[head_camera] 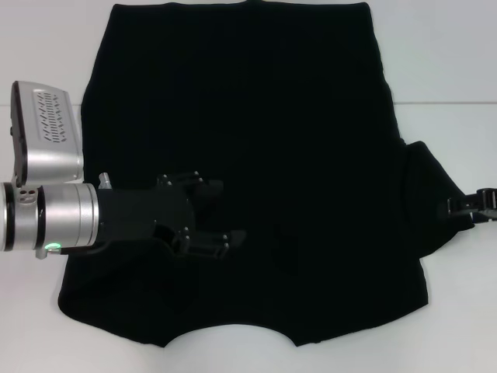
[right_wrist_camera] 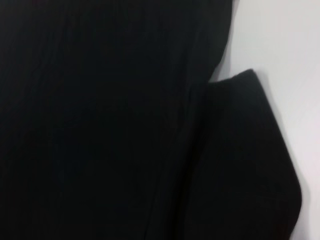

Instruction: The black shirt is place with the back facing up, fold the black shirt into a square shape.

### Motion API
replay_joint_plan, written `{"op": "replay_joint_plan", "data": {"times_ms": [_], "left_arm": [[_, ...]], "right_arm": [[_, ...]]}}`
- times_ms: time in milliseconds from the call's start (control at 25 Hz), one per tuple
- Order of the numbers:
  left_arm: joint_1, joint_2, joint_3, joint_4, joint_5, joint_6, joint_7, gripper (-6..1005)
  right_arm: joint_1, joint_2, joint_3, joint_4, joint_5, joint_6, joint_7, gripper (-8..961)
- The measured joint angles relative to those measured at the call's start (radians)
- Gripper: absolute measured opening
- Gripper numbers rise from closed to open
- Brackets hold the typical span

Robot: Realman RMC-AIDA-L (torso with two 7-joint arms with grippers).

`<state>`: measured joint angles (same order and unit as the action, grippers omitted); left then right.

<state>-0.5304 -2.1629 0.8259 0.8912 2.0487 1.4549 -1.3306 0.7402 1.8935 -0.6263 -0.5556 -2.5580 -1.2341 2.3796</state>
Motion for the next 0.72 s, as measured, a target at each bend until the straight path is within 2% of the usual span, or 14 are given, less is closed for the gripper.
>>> {"op": "replay_joint_plan", "data": {"times_ms": [80,280,640,720], "left_arm": [[0.0,0.0,-0.002,0.0,0.0,0.0,-0.003,898],[0.001,0.003,-0.004,0.0,0.0,0.0,-0.004,897],[0.001,0.006,-0.008,0.0,0.0,0.001,0.0,897],[0.001,0.006,-0.008,0.0,-0.001,0.001,0.001,897]], "right_arm": [[0.001,0.002,-0.011,0.004,0.0,0.007,0.008,941],[0.001,0.009,-0.028,0.013,-0.001,0.016,0.019,813],[-0.008,0.036,-0.071,0.003,0.0,0.047,0.009,585],[-0.018,0.04,-0.064,-0.002,0.004,0.057,0.008,485]]}}
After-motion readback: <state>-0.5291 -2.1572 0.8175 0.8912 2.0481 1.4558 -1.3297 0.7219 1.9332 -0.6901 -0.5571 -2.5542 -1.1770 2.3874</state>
